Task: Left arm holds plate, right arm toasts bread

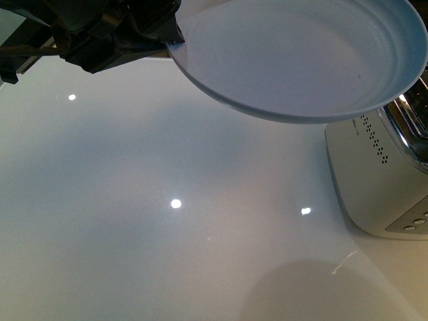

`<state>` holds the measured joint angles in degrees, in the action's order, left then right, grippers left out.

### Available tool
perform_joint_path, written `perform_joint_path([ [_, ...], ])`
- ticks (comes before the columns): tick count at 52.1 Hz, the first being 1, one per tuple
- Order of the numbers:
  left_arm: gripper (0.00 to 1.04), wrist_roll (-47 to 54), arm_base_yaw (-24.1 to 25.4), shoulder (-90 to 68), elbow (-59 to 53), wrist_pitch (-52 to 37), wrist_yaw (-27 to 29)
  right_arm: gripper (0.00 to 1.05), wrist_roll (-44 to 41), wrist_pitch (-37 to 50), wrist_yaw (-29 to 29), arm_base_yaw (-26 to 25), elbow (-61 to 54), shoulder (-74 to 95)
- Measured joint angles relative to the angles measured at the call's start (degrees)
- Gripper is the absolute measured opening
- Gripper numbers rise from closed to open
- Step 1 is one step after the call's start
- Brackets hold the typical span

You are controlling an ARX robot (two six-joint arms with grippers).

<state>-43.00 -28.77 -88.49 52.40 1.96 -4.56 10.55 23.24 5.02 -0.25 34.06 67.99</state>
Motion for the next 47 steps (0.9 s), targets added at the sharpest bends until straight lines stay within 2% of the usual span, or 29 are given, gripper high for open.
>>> perform_joint_path([
  [14, 0.03, -0.02, 0.0, 0.0, 0.0, 0.0, -0.02, 0.03, -5.77, 4.2, 7.13, 4.42, -0.85, 5.62],
  [47, 0.03, -0.02, 0.0, 0.0, 0.0, 0.0, 0.0, 0.03, -7.32, 9.92, 9.9, 4.98, -3.98, 12.35],
])
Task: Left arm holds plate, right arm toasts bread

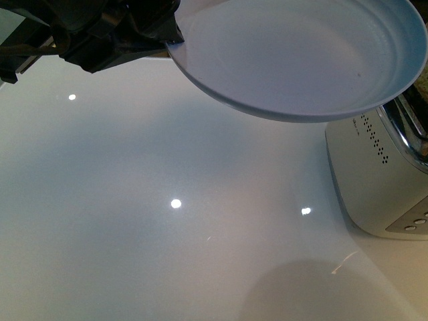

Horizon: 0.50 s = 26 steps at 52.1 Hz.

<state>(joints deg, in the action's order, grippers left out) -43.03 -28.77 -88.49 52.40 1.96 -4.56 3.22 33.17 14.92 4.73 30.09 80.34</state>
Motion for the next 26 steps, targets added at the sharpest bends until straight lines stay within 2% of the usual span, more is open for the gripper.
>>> perform_joint_path([
  [26, 0.03, 0.0, 0.0, 0.0, 0.0, 0.0, 0.0, 0.03, 0.42, 0.76, 0.76, 0.24, -2.69, 0.28],
])
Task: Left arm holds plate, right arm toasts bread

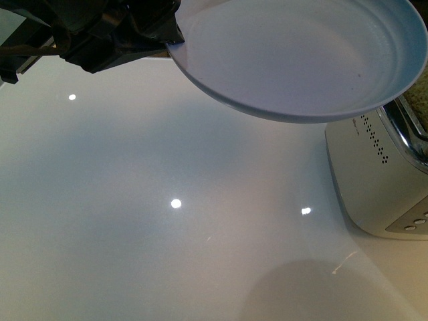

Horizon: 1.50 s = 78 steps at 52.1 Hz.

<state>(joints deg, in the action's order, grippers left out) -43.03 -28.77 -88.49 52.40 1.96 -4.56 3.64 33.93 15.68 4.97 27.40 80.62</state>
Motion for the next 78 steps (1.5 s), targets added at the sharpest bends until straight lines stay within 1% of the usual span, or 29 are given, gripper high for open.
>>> perform_joint_path([
  [26, 0.03, 0.0, 0.0, 0.0, 0.0, 0.0, 0.0, 0.03, 0.37, 1.05, 1.55, 3.19, -2.51, 0.87],
  [38, 0.03, 0.0, 0.0, 0.0, 0.0, 0.0, -0.02, 0.03, 1.9, 1.77, 1.92, 3.23, -4.04, 3.32],
  [44, 0.03, 0.0, 0.0, 0.0, 0.0, 0.0, -0.04, 0.2, 1.99, 2.08, 1.9, 3.23, -4.61, 3.52],
  [45, 0.03, 0.0, 0.0, 0.0, 0.0, 0.0, -0.02, 0.21, 1.99, 2.08, 1.88, 3.23, -4.66, 3.54],
  [47, 0.03, 0.0, 0.0, 0.0, 0.0, 0.0, 0.0, 0.28, 1.99, 2.1, 1.81, 3.23, -4.92, 3.56],
  [49, 0.03, 0.0, 0.0, 0.0, 0.0, 0.0, 0.0, 0.31, 1.99, 2.1, 1.68, 3.23, -5.05, 3.56],
  [59, 0.03, 0.0, 0.0, 0.0, 0.0, 0.0, -0.02, 0.57, 2.36, 2.27, 0.79, 2.93, -5.42, 3.63],
  [69, 0.03, 0.02, 0.0, 0.0, 0.0, 0.0, -0.02, 0.93, 3.06, -0.11, -0.76, 1.46, -6.67, -1.29],
  [71, 0.03, 0.0, 0.0, 0.0, 0.0, 0.0, -0.02, 0.97, 3.19, -0.87, -1.01, 1.09, -7.08, -2.93],
  [78, 0.03, 0.0, 0.0, 0.0, 0.0, 0.0, -0.02, 0.96, 3.23, -5.49, -2.71, -0.57, -8.68, -10.86],
])
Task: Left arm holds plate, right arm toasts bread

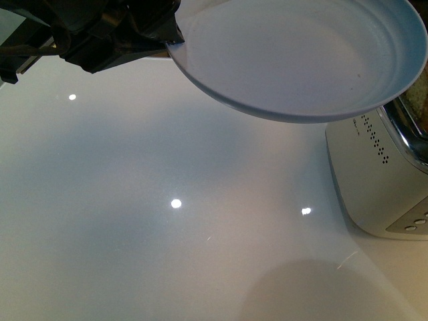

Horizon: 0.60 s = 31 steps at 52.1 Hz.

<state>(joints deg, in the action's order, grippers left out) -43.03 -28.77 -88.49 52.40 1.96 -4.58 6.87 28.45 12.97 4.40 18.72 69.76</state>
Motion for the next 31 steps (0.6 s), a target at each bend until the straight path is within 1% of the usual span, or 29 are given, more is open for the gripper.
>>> perform_joint_path([
  [5, 0.03, 0.0, 0.0, 0.0, 0.0, 0.0, 0.0, 0.96, 0.0, -3.72, -1.51, -1.25, -1.25, -6.4],
  [13, 0.03, 0.0, 0.0, 0.0, 0.0, 0.0, 0.0, 0.96, -0.02, -12.17, -4.26, -2.86, -3.28, -18.18],
  [15, 0.03, 0.0, 0.0, 0.0, 0.0, 0.0, 0.02, 0.93, -0.92, -10.23, -6.95, -3.48, -4.98, -20.46],
  [17, 0.03, 0.0, 0.0, 0.0, 0.0, 0.0, 0.04, 0.84, -2.89, -1.95, -10.99, -4.04, -9.22, -24.11],
  [18, 0.03, 0.0, 0.0, 0.0, 0.0, 0.0, 0.02, 0.81, -3.5, 0.83, -11.82, -4.11, -10.64, -25.38],
  [19, 0.03, 0.0, 0.0, 0.0, 0.02, 0.0, 0.02, 0.79, -3.63, 2.03, -12.0, -4.11, -11.28, -25.99],
  [21, 0.03, 0.0, 0.0, 0.0, 0.02, 0.0, 0.0, 0.72, -4.61, 4.96, -12.83, -4.11, -12.92, -28.17],
  [29, 0.03, 0.0, 0.0, 0.02, 0.02, 0.0, -0.04, 0.51, -5.62, 4.35, -12.9, -4.2, -14.51, -32.61],
  [31, 0.03, 0.0, 0.0, 0.02, 0.02, 0.0, -0.02, 0.44, -5.77, 3.45, -12.9, -4.22, -14.99, -33.64],
])
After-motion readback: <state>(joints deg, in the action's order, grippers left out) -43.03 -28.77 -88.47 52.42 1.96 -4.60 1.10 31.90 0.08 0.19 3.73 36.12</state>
